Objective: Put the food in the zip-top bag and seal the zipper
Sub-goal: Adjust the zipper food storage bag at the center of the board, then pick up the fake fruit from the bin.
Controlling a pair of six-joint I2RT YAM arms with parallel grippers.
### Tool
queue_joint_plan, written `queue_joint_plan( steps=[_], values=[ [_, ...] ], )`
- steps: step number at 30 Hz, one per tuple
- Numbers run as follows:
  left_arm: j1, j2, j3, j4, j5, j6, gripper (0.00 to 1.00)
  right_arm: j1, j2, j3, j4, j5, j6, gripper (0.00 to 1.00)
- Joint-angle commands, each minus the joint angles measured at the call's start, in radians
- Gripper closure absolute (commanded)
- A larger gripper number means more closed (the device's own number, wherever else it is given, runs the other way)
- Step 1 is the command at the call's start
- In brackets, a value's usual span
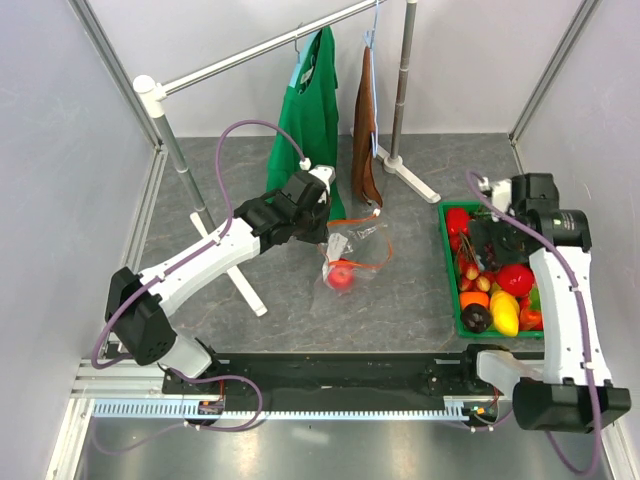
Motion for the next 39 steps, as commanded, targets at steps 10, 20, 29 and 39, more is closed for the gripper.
queue_joint_plan(
  steps=[10,20,29,39],
  values=[
    [0.003,-0.095,-0.043,0.068,0.018,0.072,0.98,-0.240,-0.010,-0.093,-0.144,0.205,-0.031,0.02],
    [0.003,-0.089,-0.030,0.074,0.031,0.082,0.98,-0.295,0.040,-0.122,-0.118,0.196,-0.072,0.02],
    [0.002,-0.059,-0.004,0.071,0.053,0.091,0.98,-0.473,0.277,0.133,-0.034,0.049,-0.180,0.02],
    [0.002,-0.023,0.028,0.065,0.048,0.087,0.98,-0.565,0.436,0.140,0.125,-0.062,-0.089,0.02]
  ],
)
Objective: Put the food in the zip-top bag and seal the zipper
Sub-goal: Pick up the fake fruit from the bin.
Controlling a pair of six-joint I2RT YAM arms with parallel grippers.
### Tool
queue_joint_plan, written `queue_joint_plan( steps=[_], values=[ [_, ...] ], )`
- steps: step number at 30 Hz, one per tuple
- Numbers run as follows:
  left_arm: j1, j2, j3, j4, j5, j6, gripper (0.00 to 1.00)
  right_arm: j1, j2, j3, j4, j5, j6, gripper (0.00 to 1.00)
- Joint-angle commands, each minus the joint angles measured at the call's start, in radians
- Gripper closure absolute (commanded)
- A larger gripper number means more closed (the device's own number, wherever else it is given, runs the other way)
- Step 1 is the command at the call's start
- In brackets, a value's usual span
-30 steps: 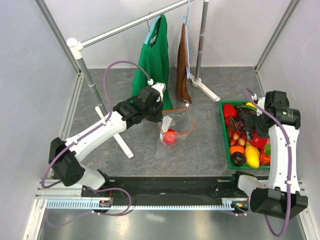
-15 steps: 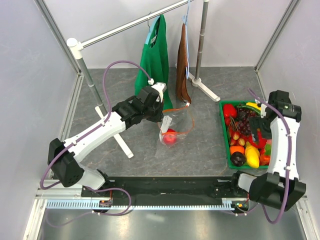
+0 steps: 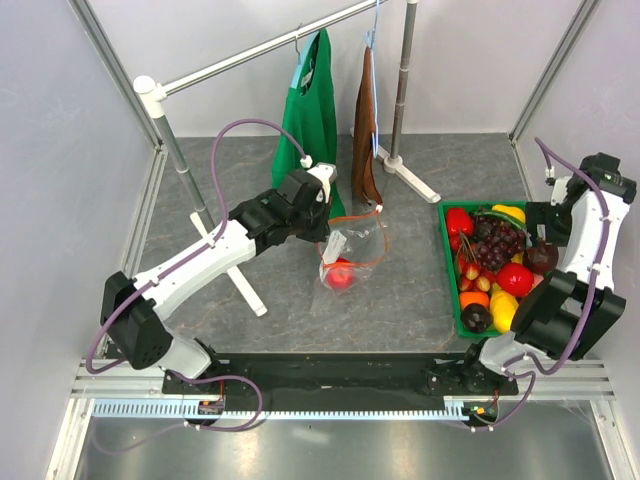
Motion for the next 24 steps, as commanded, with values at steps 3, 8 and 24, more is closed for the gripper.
queue_joint_plan(
  steps=[3,8,24],
  values=[
    [0.002,0.021,0.047,0.021,0.015,0.029,0.98,-0.050,0.057,-0.018,0.123,-0.080,0.035,0.02],
    [0.002,0.025,0.048,0.021,0.018,0.025,0.98,-0.065,0.089,-0.051,0.197,-0.105,0.016,0.02],
    [0.002,0.030,0.045,0.018,0.014,0.030,0.98,-0.103,0.203,-0.134,0.278,-0.149,-0.014,0.03]
  ],
)
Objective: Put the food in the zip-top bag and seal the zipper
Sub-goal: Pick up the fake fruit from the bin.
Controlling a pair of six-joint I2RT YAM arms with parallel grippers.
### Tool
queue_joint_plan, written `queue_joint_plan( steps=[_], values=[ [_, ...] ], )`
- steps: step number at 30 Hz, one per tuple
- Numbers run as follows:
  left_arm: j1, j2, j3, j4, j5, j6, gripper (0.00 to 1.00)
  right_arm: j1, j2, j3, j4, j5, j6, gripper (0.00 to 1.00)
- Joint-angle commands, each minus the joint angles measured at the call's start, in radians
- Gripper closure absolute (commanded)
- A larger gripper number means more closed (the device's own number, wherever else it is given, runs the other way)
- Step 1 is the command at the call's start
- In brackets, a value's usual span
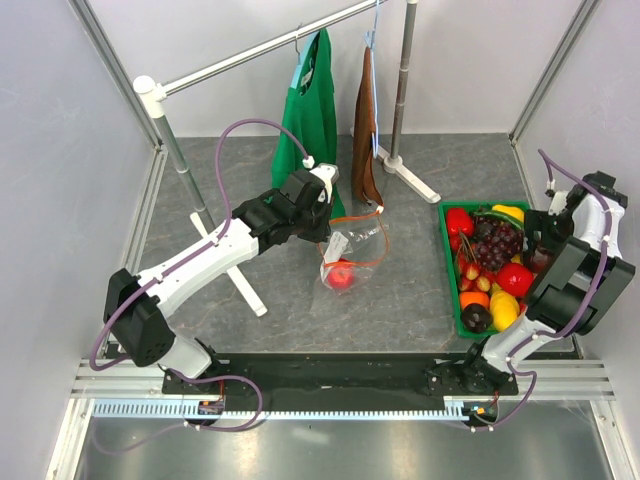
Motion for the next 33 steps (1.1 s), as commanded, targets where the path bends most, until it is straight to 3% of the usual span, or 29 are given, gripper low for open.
queue_joint_plan(
  steps=[1,9,13,17,22,25,28,29,33],
  values=[
    [0.002,0.009,0.036,0.019,0.012,0.029,0.98,-0.011,0.011,-0.033,0.031,-0.018,-0.018,0.04],
    [0.002,0.009,0.039,0.020,0.012,0.032,0.98,-0.017,-0.042,-0.007,-0.022,-0.029,-0.044,0.29],
    [0.002,0.009,0.036,0.020,0.015,0.031,0.98,-0.017,-0.082,0.059,-0.085,-0.061,-0.053,0.37],
    [0.002,0.010,0.030,0.017,0.029,0.017,0.98,-0.014,-0.133,0.162,-0.168,-0.219,-0.058,0.43],
    [0.005,0.020,0.021,0.011,0.041,0.009,0.98,0.090,-0.185,0.265,-0.265,-0.593,-0.026,0.50],
    [0.008,0.021,0.016,0.010,0.056,0.003,0.98,0.231,-0.254,0.256,-0.176,-0.749,0.080,0.53],
    [0.008,0.023,0.018,0.011,0.094,-0.003,0.98,0.408,-0.345,0.167,0.069,-0.816,0.279,0.54],
    [0.008,0.027,0.018,0.011,0.102,-0.003,0.98,0.498,-0.392,0.101,0.229,-0.820,0.380,0.53],
    [0.010,0.026,0.020,0.010,0.121,-0.015,0.98,0.742,-0.466,-0.016,0.528,-0.765,0.528,0.52]
  ],
)
